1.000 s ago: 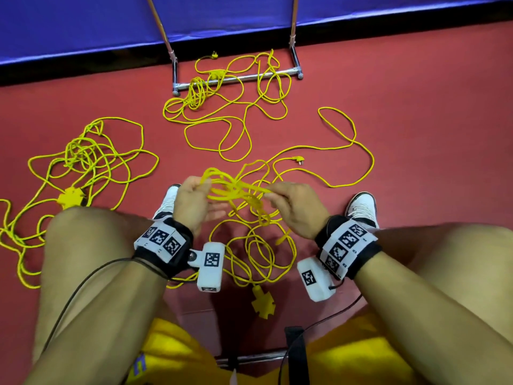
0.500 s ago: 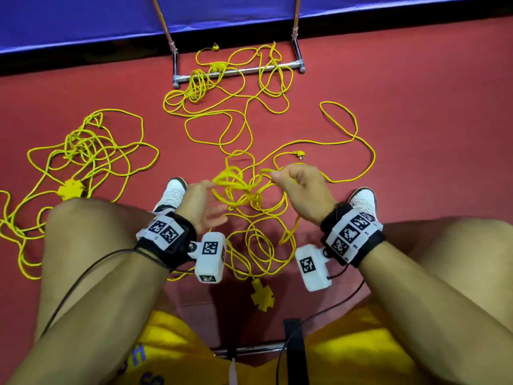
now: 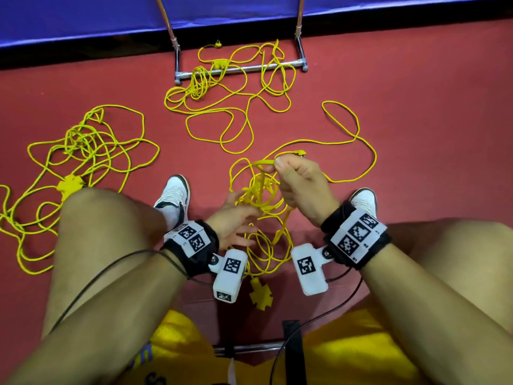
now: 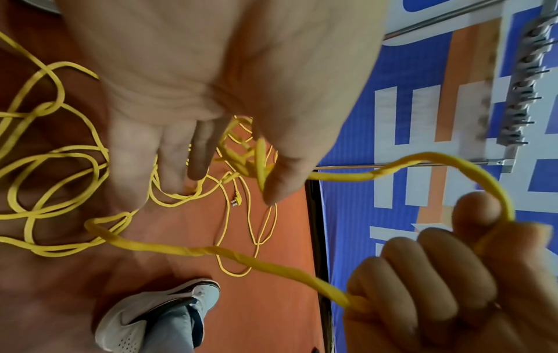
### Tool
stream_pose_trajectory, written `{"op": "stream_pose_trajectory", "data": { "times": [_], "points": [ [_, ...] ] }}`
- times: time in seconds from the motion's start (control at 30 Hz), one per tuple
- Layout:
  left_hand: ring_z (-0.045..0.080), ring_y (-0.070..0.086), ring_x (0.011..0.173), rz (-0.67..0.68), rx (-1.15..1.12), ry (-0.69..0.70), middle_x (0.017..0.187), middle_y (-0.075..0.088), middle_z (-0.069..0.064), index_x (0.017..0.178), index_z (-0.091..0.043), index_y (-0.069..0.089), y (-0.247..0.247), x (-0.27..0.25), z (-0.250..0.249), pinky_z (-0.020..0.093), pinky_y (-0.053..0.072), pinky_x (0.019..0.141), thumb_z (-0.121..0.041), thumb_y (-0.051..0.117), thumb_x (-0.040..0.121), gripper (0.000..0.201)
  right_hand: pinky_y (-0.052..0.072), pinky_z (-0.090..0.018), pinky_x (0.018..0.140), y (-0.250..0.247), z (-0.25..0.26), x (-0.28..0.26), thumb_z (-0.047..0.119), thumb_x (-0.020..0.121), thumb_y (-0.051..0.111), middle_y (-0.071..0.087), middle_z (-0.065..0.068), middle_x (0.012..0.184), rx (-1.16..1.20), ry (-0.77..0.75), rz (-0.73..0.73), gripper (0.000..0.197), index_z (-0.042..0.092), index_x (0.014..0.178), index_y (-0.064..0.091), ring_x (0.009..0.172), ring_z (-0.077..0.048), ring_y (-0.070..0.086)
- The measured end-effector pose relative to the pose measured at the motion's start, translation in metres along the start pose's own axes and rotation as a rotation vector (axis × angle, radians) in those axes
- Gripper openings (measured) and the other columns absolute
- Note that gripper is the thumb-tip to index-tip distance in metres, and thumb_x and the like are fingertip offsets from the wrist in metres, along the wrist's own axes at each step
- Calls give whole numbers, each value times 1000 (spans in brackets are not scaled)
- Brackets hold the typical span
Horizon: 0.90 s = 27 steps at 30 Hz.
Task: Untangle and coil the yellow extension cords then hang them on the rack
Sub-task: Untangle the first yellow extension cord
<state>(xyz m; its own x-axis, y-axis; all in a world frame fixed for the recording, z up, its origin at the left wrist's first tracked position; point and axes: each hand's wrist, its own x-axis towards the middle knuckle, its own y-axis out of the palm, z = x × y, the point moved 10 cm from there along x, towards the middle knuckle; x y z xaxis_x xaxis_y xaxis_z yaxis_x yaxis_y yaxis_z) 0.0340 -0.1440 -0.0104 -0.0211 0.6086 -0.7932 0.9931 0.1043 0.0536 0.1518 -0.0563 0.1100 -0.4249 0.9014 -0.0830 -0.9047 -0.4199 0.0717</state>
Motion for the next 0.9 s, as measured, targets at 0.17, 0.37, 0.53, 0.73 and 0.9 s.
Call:
{"op": "stream_pose_trajectory", "data": {
  "times": [0.17, 0.37, 0.53, 0.73, 0.9],
  "points": [
    [28, 67, 84, 47, -344, 183, 93, 68, 5, 138, -32, 40, 5, 1, -31, 45, 56, 75, -4, 58, 96, 54, 27, -11, 37, 25, 8, -14, 16, 106, 40, 35, 16, 45, 80, 43, 110, 24, 8, 89, 54, 37, 3, 27],
    [21, 67, 67, -186, -594, 362, 84, 67, 11, 119, -9, 49, -49, 0, -66, 33, 58, 59, -12, 59, 99, 22, 33, -18, 39, 50, -7, -36, 8, 89, 53, 45, -4, 50, -70, 121, 276, 19, 10, 71, 46, 37, -8, 42],
    [19, 70, 66, -133, -526, 500, 81, 68, 7, 103, -14, 49, -41, -17, -81, 32, 60, 64, 3, 51, 99, 17, 45, -33, 56, 46, -41, -40, 40, 67, 58, 65, -10, 60, -232, 296, 226, 38, 6, 83, 54, 55, -22, 59],
    [14, 62, 63, -93, -342, 602, 78, 71, 1, 102, -18, 42, -23, -24, -86, 30, 60, 61, 3, 52, 98, 23, 41, -32, 75, -23, -48, -25, 43, 78, 76, 58, 1, 95, -619, 422, -256, 59, 12, 120, 48, 98, -28, 57],
    [13, 65, 67, -62, -322, 626, 77, 72, 0, 107, -16, 43, -20, -28, -90, 30, 59, 64, -2, 53, 99, 19, 39, -31, 92, -27, -29, -11, 31, 73, 80, 58, -8, 116, -743, 52, -300, 55, 13, 118, 53, 112, -28, 52]
  ]
}}
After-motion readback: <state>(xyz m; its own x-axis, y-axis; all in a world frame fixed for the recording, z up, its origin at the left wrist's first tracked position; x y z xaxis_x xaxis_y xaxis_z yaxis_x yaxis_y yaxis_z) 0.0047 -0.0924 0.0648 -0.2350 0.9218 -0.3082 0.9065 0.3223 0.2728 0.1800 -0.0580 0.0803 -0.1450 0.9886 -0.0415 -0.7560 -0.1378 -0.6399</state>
